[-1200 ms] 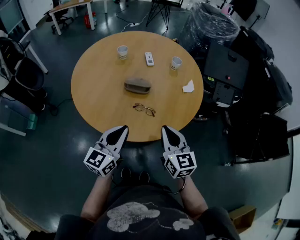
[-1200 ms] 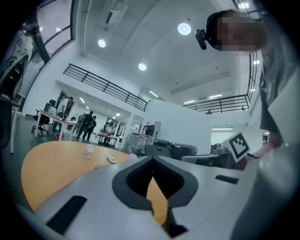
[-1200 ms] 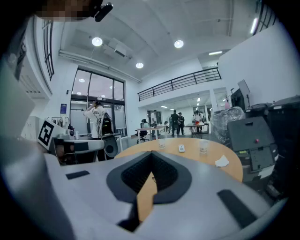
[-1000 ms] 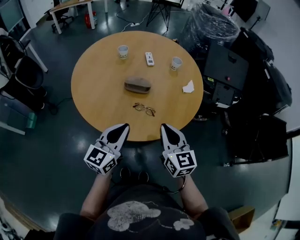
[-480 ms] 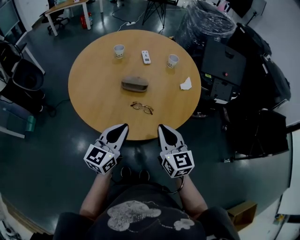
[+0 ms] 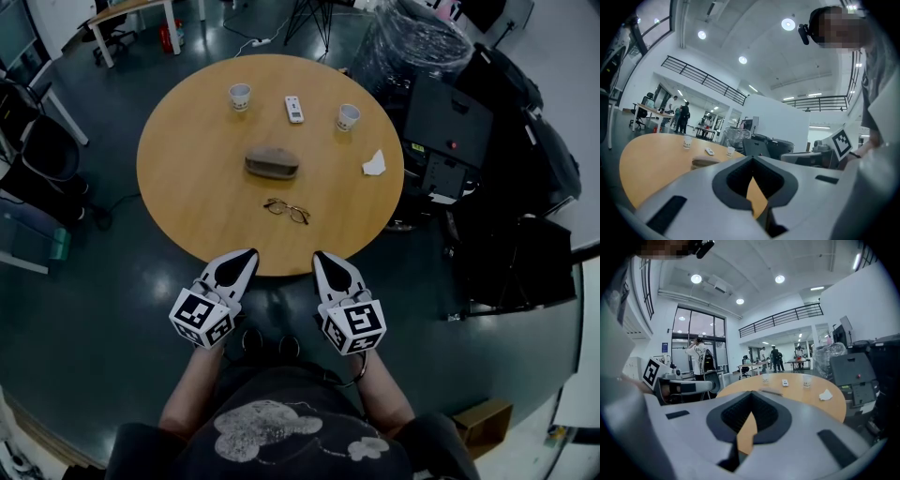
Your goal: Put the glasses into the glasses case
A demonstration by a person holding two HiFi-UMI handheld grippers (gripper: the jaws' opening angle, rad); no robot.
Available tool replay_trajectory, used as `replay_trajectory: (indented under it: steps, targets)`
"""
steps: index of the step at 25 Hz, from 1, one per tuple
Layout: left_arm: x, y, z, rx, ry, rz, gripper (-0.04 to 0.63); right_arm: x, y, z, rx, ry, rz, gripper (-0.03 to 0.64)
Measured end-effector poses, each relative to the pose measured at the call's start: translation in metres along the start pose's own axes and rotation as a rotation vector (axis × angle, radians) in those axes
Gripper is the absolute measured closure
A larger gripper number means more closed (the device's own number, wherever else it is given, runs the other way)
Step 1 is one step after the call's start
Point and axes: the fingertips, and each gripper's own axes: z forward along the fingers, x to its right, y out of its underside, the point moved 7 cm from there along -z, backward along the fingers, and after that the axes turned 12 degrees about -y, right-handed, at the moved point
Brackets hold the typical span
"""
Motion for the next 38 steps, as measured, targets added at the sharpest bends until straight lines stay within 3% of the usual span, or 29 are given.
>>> replay_trajectory:
  steps: [5, 11, 17, 22, 38]
  targets:
    - [-0.013, 0.002, -0.005, -0.008, -0.011, -0.012, 0.594, -0.008, 0.003, 0.006, -0.007, -0.015, 0.028, 0.630]
    - [-0.040, -0.007, 0.005, -0.008, -0.012, 0.015, 0.594, -0.005, 0.000, 0.029, 0.013, 0.056, 0.041, 0.630]
    - [-0.064, -0.019, 0.013, 0.008, -0.004, 0.030, 0.594, 0.000, -0.017, 0.050, 0.037, 0.102, -0.014, 0.630]
    - [-0.072, -0.013, 0.028, -0.013, -0.011, 0.015, 0.594, 0.020, -0.014, 0.057, 0.024, 0.125, 0.001, 0.630]
    - [-0.100, 0.002, 0.134, -0.051, -0.132, 0.008, 0.594, 0.132, 0.003, 0.124, -0.063, -0.002, 0.000, 0.630]
